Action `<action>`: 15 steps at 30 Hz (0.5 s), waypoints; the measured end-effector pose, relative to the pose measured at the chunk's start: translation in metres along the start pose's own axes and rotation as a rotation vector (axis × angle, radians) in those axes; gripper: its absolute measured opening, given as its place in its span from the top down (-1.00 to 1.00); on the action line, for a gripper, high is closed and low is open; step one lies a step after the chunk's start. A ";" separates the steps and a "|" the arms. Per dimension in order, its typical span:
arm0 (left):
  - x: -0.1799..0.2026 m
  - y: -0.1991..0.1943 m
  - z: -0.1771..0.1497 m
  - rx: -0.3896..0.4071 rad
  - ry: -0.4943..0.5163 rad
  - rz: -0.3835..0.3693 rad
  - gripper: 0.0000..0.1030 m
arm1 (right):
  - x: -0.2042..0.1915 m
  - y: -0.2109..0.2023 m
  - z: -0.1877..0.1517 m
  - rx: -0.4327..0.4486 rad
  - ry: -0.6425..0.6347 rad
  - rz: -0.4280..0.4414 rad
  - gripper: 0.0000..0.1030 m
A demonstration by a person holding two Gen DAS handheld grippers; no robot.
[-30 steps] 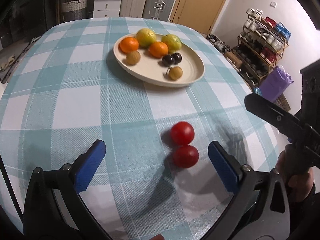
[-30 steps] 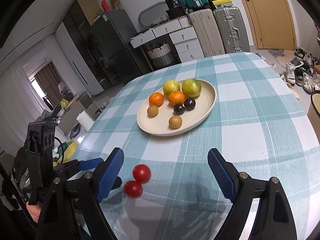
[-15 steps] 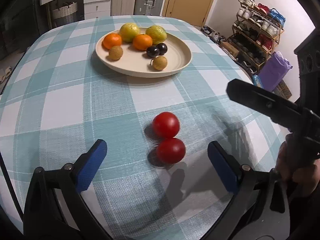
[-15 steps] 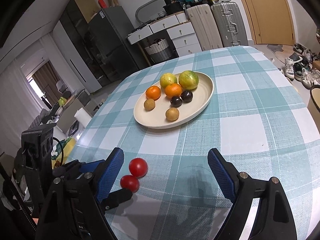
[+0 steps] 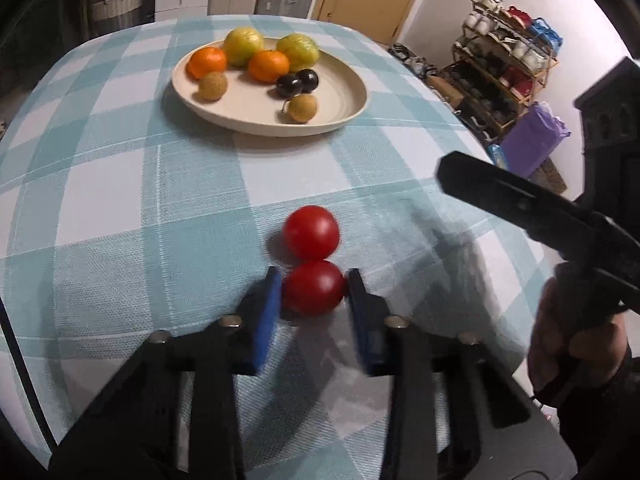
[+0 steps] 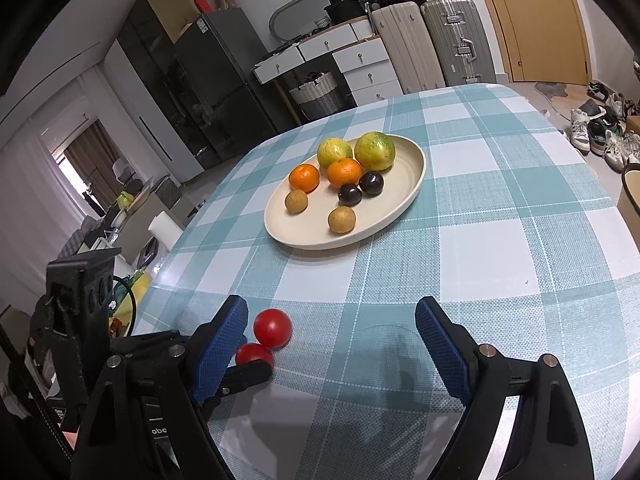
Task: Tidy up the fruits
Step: 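Grasp a red tomato with the left tool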
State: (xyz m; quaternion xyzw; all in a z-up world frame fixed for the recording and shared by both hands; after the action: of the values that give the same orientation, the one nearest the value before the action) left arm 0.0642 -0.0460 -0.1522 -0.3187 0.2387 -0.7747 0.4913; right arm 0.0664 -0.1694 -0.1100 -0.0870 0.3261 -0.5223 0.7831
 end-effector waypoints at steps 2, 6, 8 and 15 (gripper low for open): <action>0.000 -0.001 -0.001 0.004 -0.001 -0.010 0.45 | 0.001 0.000 -0.001 -0.002 0.006 0.001 -0.71; -0.006 -0.008 -0.001 0.009 -0.032 -0.032 0.46 | 0.004 0.002 -0.005 -0.011 0.017 0.003 -0.71; -0.011 -0.015 0.001 0.028 -0.035 -0.026 0.46 | 0.004 0.002 -0.007 -0.015 0.022 0.016 -0.71; -0.040 -0.036 0.009 0.066 -0.109 -0.011 0.45 | -0.006 0.013 -0.016 -0.055 -0.002 0.035 -0.71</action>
State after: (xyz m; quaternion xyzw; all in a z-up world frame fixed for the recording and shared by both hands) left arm 0.0614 0.0044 -0.1320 -0.3452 0.1840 -0.7664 0.5094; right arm 0.0649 -0.1558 -0.1262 -0.1036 0.3409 -0.4993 0.7898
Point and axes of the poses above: each gripper's, at about its wrist camera, not at the fingertips, and y roughly the way its jaws point, x to its right, z to its top, the point moved 5 cm from there along y, roughly the way its jaws point, and after that the axes turned 13 degrees about x, right-handed, at the moved point
